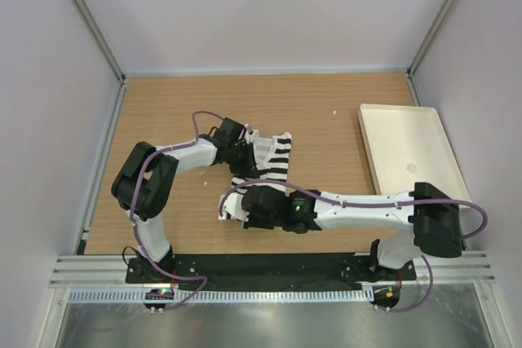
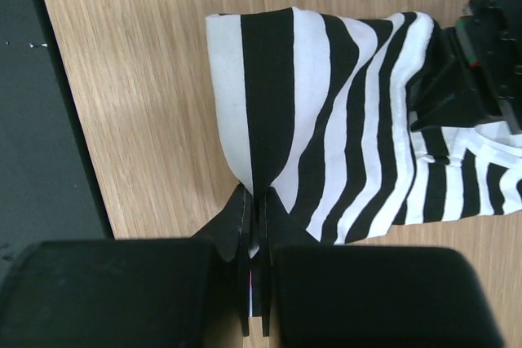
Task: Fold and stack the tank tops
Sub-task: Fold the tank top
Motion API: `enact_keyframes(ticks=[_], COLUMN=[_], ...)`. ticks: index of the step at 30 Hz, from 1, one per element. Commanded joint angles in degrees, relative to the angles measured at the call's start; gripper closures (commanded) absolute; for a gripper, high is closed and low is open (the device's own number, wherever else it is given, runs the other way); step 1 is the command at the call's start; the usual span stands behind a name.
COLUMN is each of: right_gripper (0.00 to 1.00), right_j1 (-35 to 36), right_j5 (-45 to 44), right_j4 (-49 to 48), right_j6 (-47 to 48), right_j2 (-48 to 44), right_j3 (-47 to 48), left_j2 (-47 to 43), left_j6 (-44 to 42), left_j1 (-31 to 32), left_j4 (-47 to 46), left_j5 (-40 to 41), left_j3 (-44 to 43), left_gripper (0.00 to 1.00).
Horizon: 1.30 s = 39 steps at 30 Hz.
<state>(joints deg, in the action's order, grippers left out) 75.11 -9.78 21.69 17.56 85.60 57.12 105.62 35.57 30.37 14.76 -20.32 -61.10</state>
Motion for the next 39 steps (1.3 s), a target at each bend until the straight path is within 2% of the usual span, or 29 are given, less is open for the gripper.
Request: enact_keyframes(ticks=[1,15,17,18,23,31,39], right_gripper=[0.99,0.99,0.99,0.99,0.99,0.99,0.99], right_j1=[-0.8,-11.2,-13.6,-18.8,-19.4,-19.5,-19.5], right_j5=[2.0,9.1,12.6,20.0,23.6,26.1,28.1], right_j4=[2.2,12.9,14.4,15.2,17.4,19.4,20.3], right_j6=[1.0,0.9,1.3,1.2,2.3,2.6,2.7], right_j2=[-4.2,-1.6,-1.3,-1.1,-0.3,0.5,0.4], right_j3=[3.9,14.9,16.4,18.2,20.1,20.5,20.3], left_j2=[-1.6,-6.4,-7.3,-8.0,-9.2,-8.9,-10.3], left_j6=[-0.9,-1.4,-1.0,-0.8,-0.2,-0.7,0.8], left_j1=[1.3,5.5,6.4,8.5,9.4,9.1,5.8], left_j4=[0.0,-0.1,-0.1,-0.2,0.0,4.0,4.0], left_j5=[1.2,3.2,3.3,2.5,3.2,2.9,0.2], left_j3=[1.8,7.1,7.9,8.9,9.1,2.4,-1.5], left_gripper=[0.80,0.80,0.80,0.80,0.77,0.69,0.64])
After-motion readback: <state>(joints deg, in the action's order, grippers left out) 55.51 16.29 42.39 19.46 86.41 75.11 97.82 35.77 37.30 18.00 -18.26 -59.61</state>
